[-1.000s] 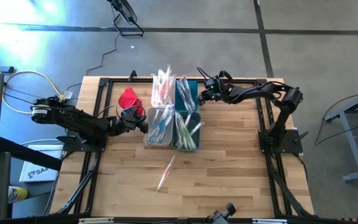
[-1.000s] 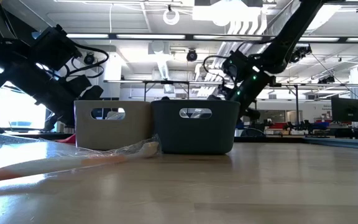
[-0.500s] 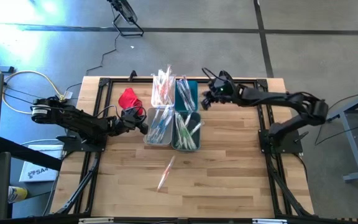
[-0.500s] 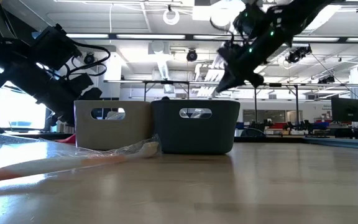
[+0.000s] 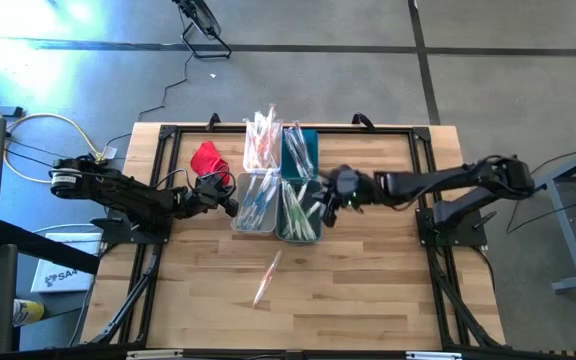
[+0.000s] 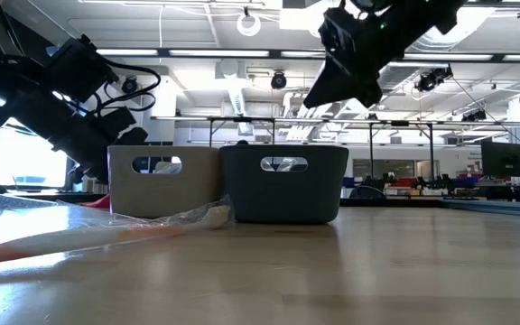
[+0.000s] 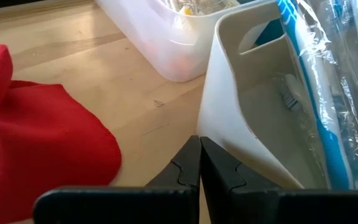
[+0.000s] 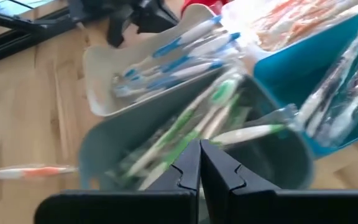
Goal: Pick & Place Toothbrushes
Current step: Adjust the bins
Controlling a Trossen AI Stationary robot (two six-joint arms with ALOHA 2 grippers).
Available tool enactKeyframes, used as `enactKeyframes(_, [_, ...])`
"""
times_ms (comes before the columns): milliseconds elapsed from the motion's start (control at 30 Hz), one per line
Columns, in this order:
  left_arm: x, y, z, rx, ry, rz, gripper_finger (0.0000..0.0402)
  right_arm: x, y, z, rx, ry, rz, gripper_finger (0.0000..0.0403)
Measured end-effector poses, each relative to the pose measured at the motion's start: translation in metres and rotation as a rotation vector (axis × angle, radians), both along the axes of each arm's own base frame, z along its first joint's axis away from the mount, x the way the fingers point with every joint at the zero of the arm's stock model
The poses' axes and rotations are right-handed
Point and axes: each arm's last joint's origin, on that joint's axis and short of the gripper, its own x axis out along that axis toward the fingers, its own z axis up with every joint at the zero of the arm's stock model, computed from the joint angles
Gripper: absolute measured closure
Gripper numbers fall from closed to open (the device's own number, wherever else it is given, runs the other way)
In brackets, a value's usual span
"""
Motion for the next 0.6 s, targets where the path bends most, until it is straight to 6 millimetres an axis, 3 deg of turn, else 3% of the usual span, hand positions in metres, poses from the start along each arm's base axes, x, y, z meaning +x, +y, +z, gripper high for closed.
enactKeyframes(233, [0.0, 0.0, 0.0, 0.0, 0.0, 0.0, 0.0398, 0.003, 0.049, -0.007, 0.0, 0.0, 0.01, 0.04])
enactKeyframes(600, [0.0, 0.0, 0.0, -0.011, 0.0, -0.015, 0.0398, 0.021, 0.095, -0.047, 0.114, 0.049, 0.13, 0.04])
